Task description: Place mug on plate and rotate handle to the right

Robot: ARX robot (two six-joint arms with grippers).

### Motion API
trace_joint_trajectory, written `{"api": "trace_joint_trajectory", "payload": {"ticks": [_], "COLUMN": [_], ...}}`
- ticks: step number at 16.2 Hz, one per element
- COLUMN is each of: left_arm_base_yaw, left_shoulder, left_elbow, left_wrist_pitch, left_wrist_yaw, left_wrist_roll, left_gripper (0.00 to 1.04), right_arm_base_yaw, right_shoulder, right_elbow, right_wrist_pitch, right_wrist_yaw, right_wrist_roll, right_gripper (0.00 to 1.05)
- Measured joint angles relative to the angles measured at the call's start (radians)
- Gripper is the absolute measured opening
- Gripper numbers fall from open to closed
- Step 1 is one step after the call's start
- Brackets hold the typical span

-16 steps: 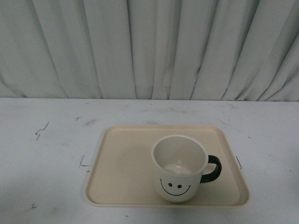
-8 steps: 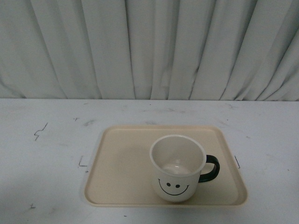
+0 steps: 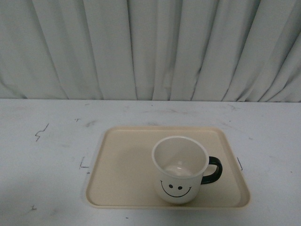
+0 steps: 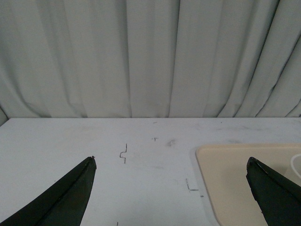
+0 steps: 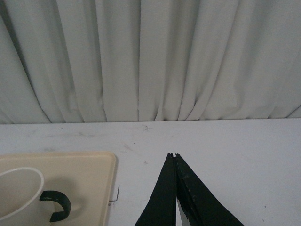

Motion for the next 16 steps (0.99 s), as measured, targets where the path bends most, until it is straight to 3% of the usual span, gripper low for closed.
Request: {"api": "trace_joint_trajectory", "payload": {"ticks": [7,10,11,16], "left_arm_base_yaw": [0.0,0.0,0.0,0.0], "left_shoulder": [0.0,0.0,0.0,0.0], "left_elbow": [0.0,0.0,0.0,0.0], "left_wrist_pitch": [0.0,0.0,0.0,0.0], "left_wrist_yaw": [0.0,0.0,0.0,0.0], "left_wrist_roll": [0.0,0.0,0.0,0.0], "left_gripper": [0.98,0.98,0.98,0.98], "right_arm_base_yaw": [0.0,0.0,0.0,0.0], "right_shoulder": [-0.265,-0.441,-0.611,-0.611], "right_elbow": [0.0,0.0,0.003,0.0], "right_wrist_pitch": [-0.246,-0.425,-0.584,-0.601], "right_wrist_yaw": [0.0,0.0,-0.003,-0.003], "right_wrist_roll": [0.0,0.0,0.0,0.0], "right_gripper": [0.02,0.02,0.02,0.02]}}
